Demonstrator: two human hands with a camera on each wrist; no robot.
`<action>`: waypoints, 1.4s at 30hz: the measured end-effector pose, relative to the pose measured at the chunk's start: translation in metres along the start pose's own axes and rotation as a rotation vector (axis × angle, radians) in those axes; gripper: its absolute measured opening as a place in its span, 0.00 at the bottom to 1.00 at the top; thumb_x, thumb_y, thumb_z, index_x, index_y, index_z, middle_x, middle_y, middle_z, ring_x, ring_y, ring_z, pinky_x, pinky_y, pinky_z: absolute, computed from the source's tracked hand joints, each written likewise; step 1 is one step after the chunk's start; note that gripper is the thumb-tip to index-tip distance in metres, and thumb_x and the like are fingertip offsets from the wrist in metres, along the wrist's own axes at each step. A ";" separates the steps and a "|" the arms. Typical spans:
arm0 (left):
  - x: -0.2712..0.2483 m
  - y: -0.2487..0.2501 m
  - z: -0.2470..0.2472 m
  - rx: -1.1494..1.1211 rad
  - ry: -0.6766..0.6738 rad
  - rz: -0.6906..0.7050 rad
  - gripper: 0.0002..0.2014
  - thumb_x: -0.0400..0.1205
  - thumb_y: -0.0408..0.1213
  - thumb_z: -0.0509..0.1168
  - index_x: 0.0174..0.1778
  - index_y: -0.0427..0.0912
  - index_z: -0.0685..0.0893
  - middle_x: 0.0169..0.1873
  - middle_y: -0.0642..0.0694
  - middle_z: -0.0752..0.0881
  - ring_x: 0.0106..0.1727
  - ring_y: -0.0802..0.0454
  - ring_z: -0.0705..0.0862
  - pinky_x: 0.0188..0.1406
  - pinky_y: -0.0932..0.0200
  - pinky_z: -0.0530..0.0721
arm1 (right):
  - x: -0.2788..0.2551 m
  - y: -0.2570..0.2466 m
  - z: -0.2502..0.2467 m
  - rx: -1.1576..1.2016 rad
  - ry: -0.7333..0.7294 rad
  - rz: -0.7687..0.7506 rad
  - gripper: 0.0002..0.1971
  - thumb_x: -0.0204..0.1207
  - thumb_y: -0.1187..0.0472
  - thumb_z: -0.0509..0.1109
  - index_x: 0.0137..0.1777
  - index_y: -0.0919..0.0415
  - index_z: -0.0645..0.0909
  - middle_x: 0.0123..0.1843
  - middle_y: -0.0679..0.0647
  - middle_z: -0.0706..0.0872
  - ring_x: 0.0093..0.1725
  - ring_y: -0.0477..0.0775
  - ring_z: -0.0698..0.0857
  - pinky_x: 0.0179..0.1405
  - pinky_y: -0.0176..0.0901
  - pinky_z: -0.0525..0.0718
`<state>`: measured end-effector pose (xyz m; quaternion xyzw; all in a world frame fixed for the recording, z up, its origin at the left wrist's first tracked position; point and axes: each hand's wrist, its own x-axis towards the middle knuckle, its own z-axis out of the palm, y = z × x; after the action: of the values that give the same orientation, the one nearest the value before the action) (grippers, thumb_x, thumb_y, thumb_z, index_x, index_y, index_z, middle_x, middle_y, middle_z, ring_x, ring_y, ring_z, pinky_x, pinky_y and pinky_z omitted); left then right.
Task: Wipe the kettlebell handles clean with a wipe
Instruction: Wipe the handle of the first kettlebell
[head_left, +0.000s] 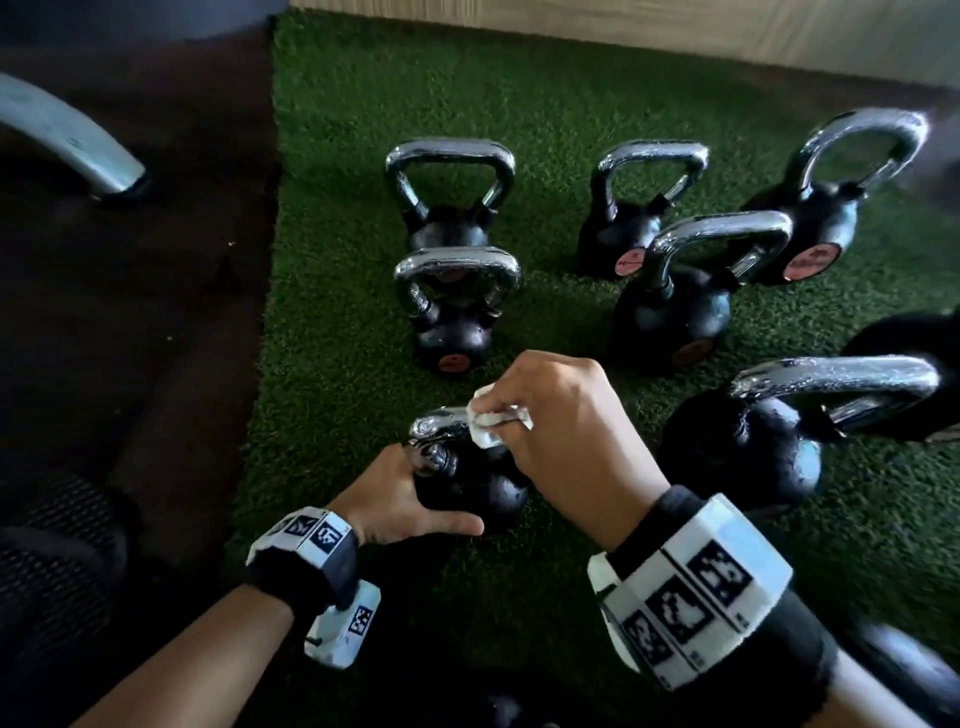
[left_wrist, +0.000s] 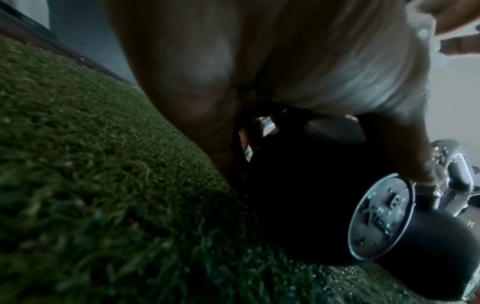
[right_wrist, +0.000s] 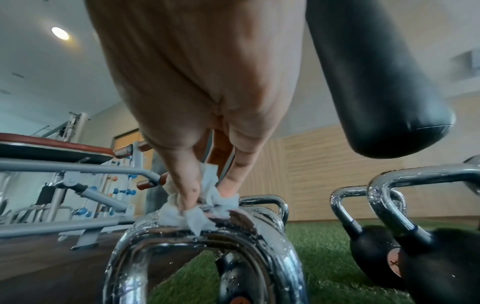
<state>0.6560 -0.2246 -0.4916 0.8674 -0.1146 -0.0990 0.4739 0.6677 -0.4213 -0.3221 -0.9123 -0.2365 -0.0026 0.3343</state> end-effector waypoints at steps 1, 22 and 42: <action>0.000 0.000 0.000 -0.002 0.000 0.003 0.35 0.63 0.64 0.85 0.67 0.73 0.82 0.65 0.73 0.85 0.70 0.76 0.78 0.70 0.77 0.73 | -0.002 0.000 -0.001 -0.018 0.018 -0.007 0.12 0.67 0.77 0.74 0.43 0.62 0.94 0.45 0.52 0.90 0.43 0.46 0.87 0.45 0.42 0.85; 0.000 -0.001 0.003 -0.036 -0.018 -0.028 0.37 0.62 0.69 0.82 0.67 0.82 0.76 0.66 0.74 0.83 0.70 0.74 0.80 0.72 0.63 0.78 | -0.035 0.061 0.001 0.162 0.353 0.122 0.12 0.67 0.71 0.82 0.45 0.52 0.95 0.43 0.40 0.92 0.44 0.36 0.90 0.45 0.25 0.84; 0.001 0.000 -0.011 -0.011 -0.156 -0.135 0.41 0.60 0.54 0.89 0.69 0.69 0.80 0.69 0.64 0.85 0.70 0.73 0.79 0.72 0.70 0.76 | -0.035 0.113 0.038 0.176 0.135 0.432 0.12 0.69 0.65 0.79 0.40 0.43 0.92 0.32 0.36 0.89 0.39 0.26 0.85 0.31 0.18 0.75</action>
<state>0.6600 -0.2160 -0.4860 0.8602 -0.0920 -0.1984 0.4607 0.6802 -0.4880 -0.4265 -0.9067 -0.0125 0.0285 0.4206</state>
